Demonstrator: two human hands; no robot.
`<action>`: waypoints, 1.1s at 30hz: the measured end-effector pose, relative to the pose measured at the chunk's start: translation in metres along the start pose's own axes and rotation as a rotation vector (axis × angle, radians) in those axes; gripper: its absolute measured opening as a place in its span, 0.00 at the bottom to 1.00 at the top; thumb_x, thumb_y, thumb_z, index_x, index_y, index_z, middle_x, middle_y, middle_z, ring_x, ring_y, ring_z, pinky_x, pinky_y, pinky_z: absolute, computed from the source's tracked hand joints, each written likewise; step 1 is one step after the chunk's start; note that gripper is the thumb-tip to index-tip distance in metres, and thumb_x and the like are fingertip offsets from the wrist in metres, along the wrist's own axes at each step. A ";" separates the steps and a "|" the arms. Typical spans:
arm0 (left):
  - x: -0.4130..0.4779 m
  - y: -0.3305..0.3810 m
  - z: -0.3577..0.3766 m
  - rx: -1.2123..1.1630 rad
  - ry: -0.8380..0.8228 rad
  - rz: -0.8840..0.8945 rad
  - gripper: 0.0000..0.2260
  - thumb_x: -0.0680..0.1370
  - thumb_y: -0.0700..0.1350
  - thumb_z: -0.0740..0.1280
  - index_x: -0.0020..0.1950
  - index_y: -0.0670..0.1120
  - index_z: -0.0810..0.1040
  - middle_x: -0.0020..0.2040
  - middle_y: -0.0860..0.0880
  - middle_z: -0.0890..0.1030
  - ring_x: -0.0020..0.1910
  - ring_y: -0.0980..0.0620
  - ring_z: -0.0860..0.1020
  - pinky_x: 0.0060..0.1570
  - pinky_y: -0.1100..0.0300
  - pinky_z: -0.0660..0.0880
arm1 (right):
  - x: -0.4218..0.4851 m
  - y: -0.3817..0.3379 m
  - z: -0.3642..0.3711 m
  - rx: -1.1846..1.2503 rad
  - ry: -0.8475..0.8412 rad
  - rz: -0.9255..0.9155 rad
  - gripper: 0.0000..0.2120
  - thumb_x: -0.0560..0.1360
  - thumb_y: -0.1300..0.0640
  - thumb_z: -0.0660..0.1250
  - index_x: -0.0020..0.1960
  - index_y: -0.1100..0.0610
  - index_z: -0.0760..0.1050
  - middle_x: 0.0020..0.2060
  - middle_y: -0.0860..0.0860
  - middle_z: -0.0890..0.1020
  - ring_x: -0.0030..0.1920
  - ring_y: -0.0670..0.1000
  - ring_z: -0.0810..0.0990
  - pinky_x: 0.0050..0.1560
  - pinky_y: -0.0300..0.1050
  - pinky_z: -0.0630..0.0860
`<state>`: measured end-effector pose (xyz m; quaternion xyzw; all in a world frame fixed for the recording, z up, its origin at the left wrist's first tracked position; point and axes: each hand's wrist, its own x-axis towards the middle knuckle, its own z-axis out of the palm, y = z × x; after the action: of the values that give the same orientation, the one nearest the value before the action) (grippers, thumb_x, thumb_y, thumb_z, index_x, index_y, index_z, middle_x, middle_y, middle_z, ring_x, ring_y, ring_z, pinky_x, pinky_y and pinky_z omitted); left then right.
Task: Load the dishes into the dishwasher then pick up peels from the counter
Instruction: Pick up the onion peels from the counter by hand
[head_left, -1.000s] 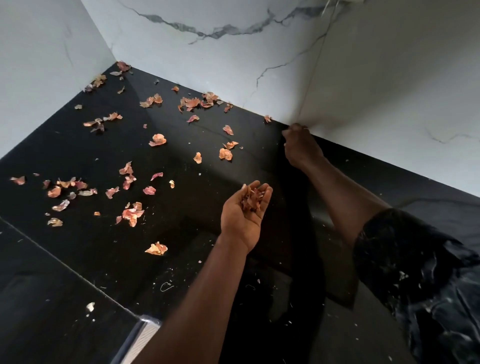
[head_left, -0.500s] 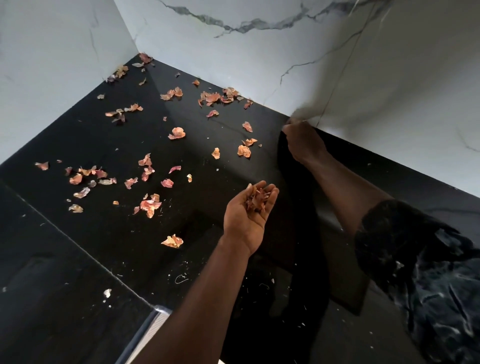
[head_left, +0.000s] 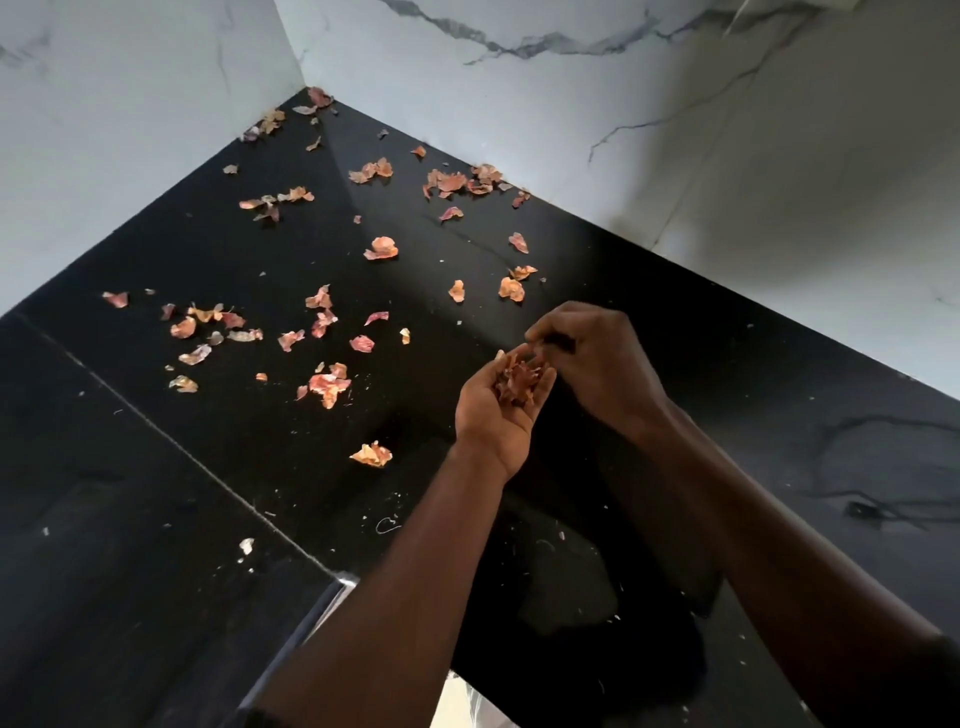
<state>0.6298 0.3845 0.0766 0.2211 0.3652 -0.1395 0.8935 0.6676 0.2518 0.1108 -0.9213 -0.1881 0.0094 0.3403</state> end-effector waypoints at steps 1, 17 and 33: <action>-0.002 0.003 -0.001 0.001 -0.007 0.011 0.14 0.84 0.44 0.60 0.62 0.37 0.79 0.55 0.39 0.85 0.52 0.45 0.85 0.54 0.54 0.81 | -0.002 -0.010 0.002 -0.006 -0.055 -0.028 0.06 0.78 0.59 0.71 0.55 0.55 0.83 0.52 0.46 0.83 0.50 0.43 0.82 0.51 0.35 0.79; -0.024 0.038 -0.035 -0.060 -0.038 0.108 0.14 0.85 0.44 0.60 0.59 0.35 0.80 0.57 0.35 0.83 0.58 0.40 0.83 0.59 0.51 0.80 | 0.163 0.054 0.040 -0.456 -0.257 0.025 0.20 0.78 0.67 0.63 0.69 0.61 0.75 0.72 0.58 0.72 0.71 0.60 0.72 0.70 0.52 0.71; -0.037 0.009 -0.022 0.025 -0.066 0.050 0.14 0.85 0.44 0.61 0.60 0.36 0.80 0.61 0.35 0.81 0.59 0.40 0.83 0.58 0.53 0.81 | 0.104 0.063 0.036 -0.541 -0.041 0.069 0.07 0.77 0.65 0.64 0.47 0.63 0.82 0.48 0.61 0.80 0.49 0.64 0.80 0.45 0.49 0.77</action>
<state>0.5951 0.4067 0.0918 0.2364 0.3281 -0.1287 0.9055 0.7807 0.2671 0.0552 -0.9841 -0.1593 -0.0109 0.0775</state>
